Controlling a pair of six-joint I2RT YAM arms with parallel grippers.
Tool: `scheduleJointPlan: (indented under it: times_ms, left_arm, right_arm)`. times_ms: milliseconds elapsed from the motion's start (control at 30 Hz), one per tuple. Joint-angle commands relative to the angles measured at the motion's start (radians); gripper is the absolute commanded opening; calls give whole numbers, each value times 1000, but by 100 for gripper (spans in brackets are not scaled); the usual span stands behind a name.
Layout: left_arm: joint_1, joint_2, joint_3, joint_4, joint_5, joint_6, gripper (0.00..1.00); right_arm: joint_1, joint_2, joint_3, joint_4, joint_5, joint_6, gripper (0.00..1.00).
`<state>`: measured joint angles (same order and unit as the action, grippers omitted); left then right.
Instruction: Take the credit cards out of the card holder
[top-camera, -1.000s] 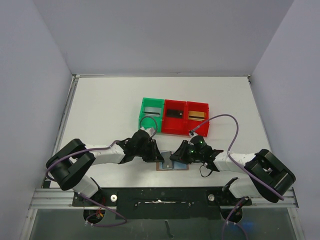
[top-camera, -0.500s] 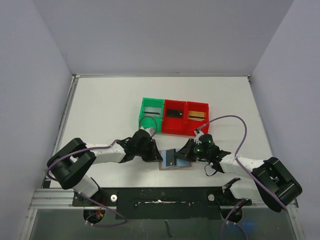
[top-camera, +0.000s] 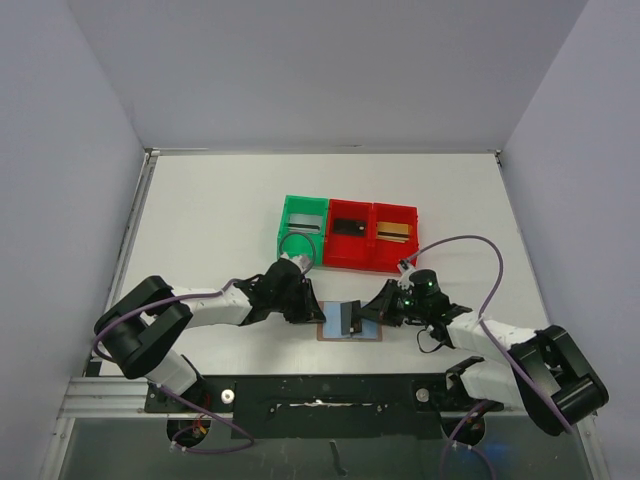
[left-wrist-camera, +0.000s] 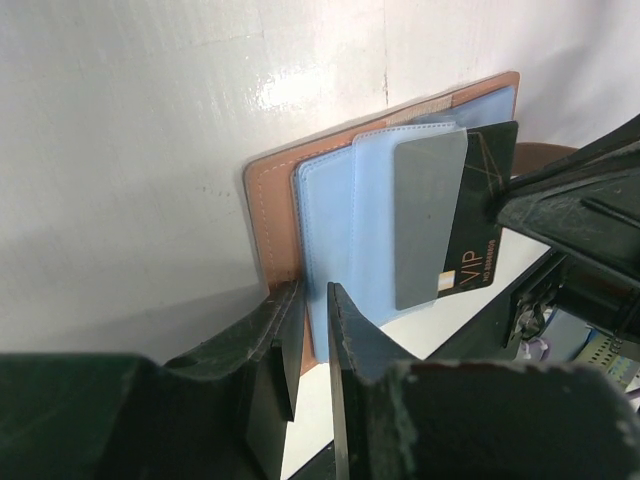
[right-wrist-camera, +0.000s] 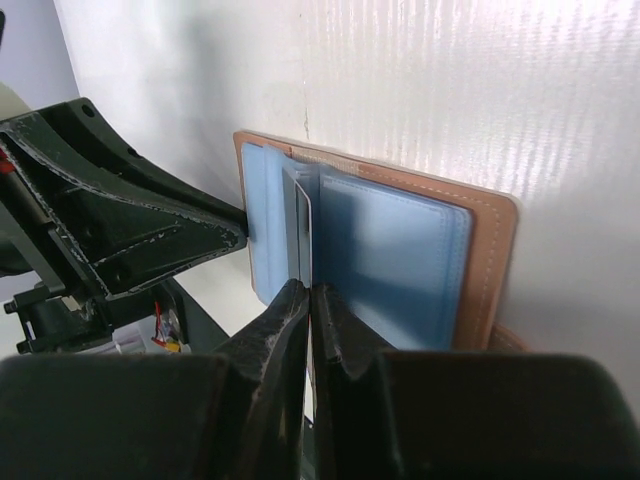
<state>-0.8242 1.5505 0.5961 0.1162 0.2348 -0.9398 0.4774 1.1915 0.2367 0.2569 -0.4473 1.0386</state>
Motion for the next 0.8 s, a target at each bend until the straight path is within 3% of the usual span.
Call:
scheduleJointPlan:
  times_ms: [0,200,500,633,767]
  left_arm:
    - [-10,9,17,-74,-71,36,17]
    - [-20,-5,50,-96,-91,43,17]
    - [-57,-40,149,-9,-59,64,33]
    - [-70,10,156,64,6,68,32]
    - [-89,75,160,54,7,60,23]
  right_arm:
    - [-43,-64,-10,-13,-38,-35,5]
    - [-66,-69,-10,-35,-71,-62,6]
    - [-63,-51,-41,29,-41,-13,6]
    - [-62,-50,-53,52,-33,2,9]
    - [-62,-45,-68,82,-39,16,11]
